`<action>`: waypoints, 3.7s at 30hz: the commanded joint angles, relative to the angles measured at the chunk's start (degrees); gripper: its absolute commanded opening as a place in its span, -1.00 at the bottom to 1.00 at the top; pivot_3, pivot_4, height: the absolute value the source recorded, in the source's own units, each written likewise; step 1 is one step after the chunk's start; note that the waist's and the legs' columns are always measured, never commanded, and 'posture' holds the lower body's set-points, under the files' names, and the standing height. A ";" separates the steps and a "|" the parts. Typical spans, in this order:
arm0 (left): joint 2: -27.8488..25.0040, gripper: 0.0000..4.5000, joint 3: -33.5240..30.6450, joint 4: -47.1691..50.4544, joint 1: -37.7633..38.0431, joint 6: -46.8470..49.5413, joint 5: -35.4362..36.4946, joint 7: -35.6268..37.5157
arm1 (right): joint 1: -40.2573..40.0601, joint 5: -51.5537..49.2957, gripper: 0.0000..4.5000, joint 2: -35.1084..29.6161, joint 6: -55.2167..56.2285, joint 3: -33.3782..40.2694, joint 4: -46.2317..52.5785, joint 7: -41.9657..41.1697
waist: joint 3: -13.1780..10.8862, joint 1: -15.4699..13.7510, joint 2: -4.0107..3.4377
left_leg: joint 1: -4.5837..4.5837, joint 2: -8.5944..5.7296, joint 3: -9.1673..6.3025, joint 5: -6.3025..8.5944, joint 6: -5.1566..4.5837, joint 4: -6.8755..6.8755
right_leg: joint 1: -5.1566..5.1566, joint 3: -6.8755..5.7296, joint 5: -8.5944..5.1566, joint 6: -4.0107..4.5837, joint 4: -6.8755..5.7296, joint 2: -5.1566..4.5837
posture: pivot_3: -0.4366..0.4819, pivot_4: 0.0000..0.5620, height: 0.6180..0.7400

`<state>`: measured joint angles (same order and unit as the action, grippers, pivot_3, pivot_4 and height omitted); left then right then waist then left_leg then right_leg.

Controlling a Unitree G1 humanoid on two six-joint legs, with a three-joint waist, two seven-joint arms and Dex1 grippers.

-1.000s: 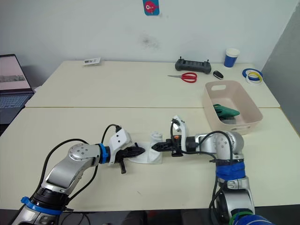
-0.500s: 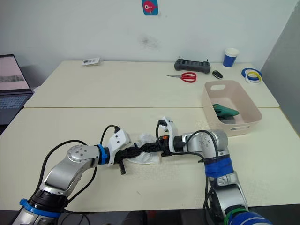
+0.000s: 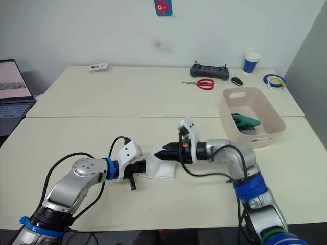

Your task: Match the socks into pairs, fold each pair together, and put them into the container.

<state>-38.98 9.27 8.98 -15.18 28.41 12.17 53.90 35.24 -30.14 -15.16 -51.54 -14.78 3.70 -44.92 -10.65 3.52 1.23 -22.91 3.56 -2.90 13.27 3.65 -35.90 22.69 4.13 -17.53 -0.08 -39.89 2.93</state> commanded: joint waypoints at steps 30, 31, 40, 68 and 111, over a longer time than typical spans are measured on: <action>-7.22 -1.00 -3.96 2.84 -1.01 1.23 2.43 4.56 | -0.76 -4.45 -0.11 -5.12 -20.59 9.01 5.52 1.87 | -0.01 -0.15 0.00 | -0.02 0.04 -0.06 -0.01 0.01 -0.02 | 0.02 0.03 0.00 0.01 -0.08 -0.04 | -0.05 -0.47 1.00; -7.83 -1.00 -5.25 3.24 -0.99 1.57 3.35 4.85 | -0.52 -5.78 0.05 -4.34 -26.05 11.33 5.61 3.71 | -0.01 -0.15 0.00 | -0.02 0.06 -0.06 0.00 0.01 -0.02 | 0.02 0.04 0.00 0.02 -0.08 -0.05 | -0.05 -0.47 1.00; -12.30 -1.00 -16.54 8.76 0.93 3.81 14.18 10.09 | 2.43 -6.75 0.98 5.79 -40.91 22.32 0.22 15.90 | -0.01 0.11 0.00 | -0.28 0.06 0.02 -0.01 0.00 0.01 | 0.44 0.04 0.00 0.02 -0.15 -0.03 | -0.05 -0.47 1.00; -1.37 0.43 -11.06 3.55 1.14 -5.56 11.21 3.74 | 4.51 -20.47 1.00 13.21 -40.96 28.52 -11.11 36.82 | 0.00 1.03 0.02 | -0.40 0.08 0.06 -0.01 -0.01 0.00 | 0.50 0.05 0.02 0.03 -0.18 0.02 | -0.05 -0.47 1.00; -2.62 -1.00 -5.66 -2.86 4.94 -8.24 4.93 3.44 | 5.20 -17.82 -0.97 18.72 -40.18 28.17 -13.16 35.16 | 0.17 1.28 -0.10 | -0.18 0.06 0.12 -0.01 -0.02 0.06 | 0.42 0.10 0.02 0.03 -0.26 0.05 | -0.05 -0.47 1.00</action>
<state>-41.65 4.84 5.09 -10.86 18.80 16.06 57.08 39.97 -47.90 3.50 -91.98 13.31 -11.54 -8.50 -10.48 4.79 1.14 -23.10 3.62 -2.77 13.26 3.63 -35.85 23.12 4.24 -17.51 -0.05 -40.15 2.98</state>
